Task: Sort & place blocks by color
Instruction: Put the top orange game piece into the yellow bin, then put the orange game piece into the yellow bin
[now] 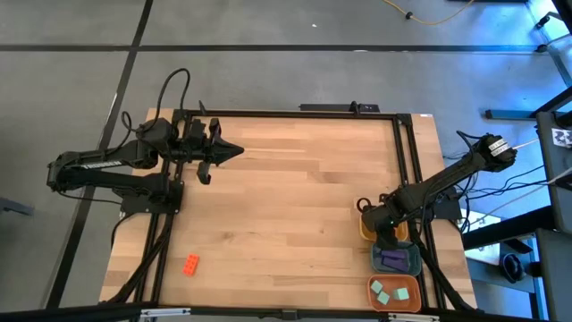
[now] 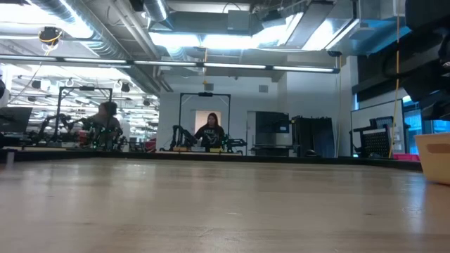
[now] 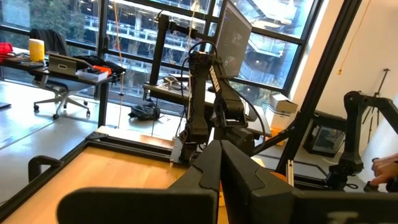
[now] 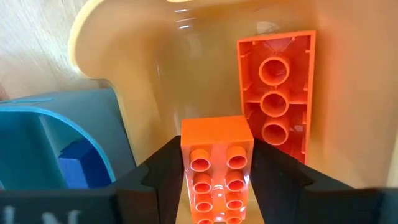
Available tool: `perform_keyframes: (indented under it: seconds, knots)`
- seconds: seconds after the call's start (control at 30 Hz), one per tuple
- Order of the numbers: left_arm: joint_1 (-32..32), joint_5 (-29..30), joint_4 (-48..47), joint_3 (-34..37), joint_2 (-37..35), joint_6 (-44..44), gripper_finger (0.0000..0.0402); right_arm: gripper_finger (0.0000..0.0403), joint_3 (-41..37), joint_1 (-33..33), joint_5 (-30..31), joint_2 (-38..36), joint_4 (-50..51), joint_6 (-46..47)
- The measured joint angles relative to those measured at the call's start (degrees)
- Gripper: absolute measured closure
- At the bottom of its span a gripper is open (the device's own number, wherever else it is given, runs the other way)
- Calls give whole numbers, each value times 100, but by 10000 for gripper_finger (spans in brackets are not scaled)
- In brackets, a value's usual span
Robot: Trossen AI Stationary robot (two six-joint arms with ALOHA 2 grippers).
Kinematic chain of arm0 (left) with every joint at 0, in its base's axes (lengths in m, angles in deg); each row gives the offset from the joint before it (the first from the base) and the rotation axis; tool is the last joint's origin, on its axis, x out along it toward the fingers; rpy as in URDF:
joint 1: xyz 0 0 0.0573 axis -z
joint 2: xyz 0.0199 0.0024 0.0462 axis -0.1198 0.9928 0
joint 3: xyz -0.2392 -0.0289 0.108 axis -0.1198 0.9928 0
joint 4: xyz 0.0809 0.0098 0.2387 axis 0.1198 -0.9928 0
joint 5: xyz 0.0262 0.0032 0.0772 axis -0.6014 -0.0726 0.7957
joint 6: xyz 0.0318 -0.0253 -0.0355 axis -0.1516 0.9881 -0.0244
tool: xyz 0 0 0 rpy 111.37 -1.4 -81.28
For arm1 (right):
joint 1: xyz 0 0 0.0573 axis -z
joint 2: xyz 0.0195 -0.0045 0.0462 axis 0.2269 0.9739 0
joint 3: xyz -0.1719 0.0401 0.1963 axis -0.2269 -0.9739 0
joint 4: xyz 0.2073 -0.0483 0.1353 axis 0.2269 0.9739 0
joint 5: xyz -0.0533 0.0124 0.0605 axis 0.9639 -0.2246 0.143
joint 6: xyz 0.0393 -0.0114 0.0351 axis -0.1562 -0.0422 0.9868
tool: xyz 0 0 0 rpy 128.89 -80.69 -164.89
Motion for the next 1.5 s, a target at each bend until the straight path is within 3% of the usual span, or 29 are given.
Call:
perform_keyframes:
  seconds: [1.13,1.5]
  knots:
    - [0,0,-2,0,-2,1,401,235,7,2,-178,0,100,245]
    - [-1,0,-1,0,-2,2,401,208,7,2,-457,0,153,-481]
